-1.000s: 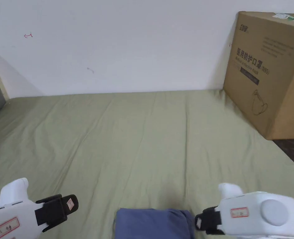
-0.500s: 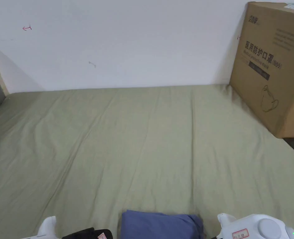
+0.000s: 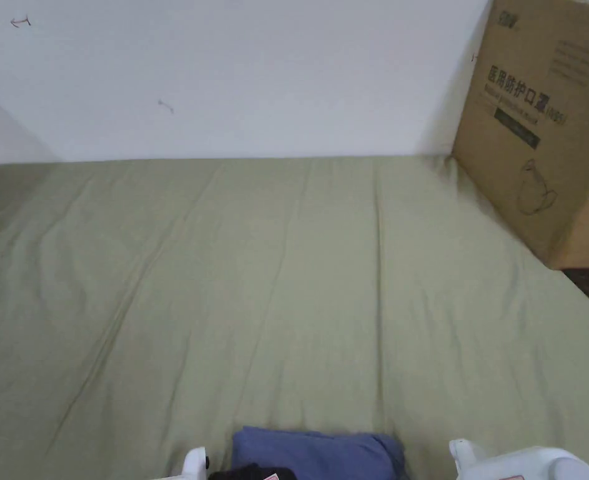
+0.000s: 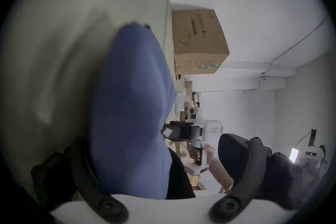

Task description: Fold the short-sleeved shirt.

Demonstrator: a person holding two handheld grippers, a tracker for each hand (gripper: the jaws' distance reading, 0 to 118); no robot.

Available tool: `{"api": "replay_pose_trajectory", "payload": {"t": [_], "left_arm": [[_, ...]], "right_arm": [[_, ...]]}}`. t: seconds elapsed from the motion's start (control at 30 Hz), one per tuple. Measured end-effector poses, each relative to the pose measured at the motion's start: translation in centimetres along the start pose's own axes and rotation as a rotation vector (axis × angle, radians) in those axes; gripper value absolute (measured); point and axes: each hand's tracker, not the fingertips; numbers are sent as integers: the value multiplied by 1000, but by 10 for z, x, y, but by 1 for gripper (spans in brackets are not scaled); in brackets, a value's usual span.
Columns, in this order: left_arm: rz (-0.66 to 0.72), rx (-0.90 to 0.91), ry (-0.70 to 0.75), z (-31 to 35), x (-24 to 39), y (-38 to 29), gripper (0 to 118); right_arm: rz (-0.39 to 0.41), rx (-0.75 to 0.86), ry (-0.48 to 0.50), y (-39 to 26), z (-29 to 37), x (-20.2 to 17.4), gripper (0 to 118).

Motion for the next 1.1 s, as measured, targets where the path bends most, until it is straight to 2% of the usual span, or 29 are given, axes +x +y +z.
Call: {"api": "replay_pose_trajectory", "payload": {"t": [0.03, 0.07, 0.1, 0.13, 0.17, 0.2, 0.23, 0.37, 0.47, 0.5, 0.6, 0.7, 0.9, 1.0, 1.1], "left_arm": [[10, -4, -12, 1, -3, 2, 110], [24, -7, -20, 4, -6, 4, 103], [28, -7, -5, 7, -6, 5, 71], [17, -1, 92, 10, -7, 5, 28], [-25, -7, 255, 7, -7, 3, 15], [-60, -33, 348, 3, -9, 1, 15], [-26, -15, 205, 6, -3, -3, 15], [-110, -24, 295, 2, 24, -5, 15], [-204, -1, 313, 15, 58, -15, 15], [-231, 20, 305, 27, 71, -17, 15], [-295, 73, 327, 73, 112, -19, 15], [-354, 98, 502, 134, 145, -6, 15], [-371, 179, 838, 246, 159, 34, 15], [-450, 176, 1123, 271, 158, 50, 15], [-484, 106, 1388, 278, 140, 68, 15]], "right_arm": [[-7, 1, 4, -1, 0, 0, 1], [-14, 4, 7, -1, 0, 1, 1], [-20, 6, 10, -2, 0, 1, 1], [-24, 9, 13, -3, 1, 2, 1], [-27, 13, 16, -4, 1, 2, 1], [-33, 18, 28, -5, 1, 3, 1], [-47, 21, 48, -6, 0, 3, 1], [-65, 35, 23, -10, 8, -5, 1], [43, 73, -78, -13, 24, -21, 1], [60, 88, -78, -16, 29, -27, 1], [54, 154, 26, -25, 52, -41, 1], [65, 192, 49, -30, 71, -53, 1], [112, 258, -12, -31, 90, -71, 1], [124, 258, -19, -29, 90, -73, 1], [142, 240, -118, -30, 86, -74, 1]]}}
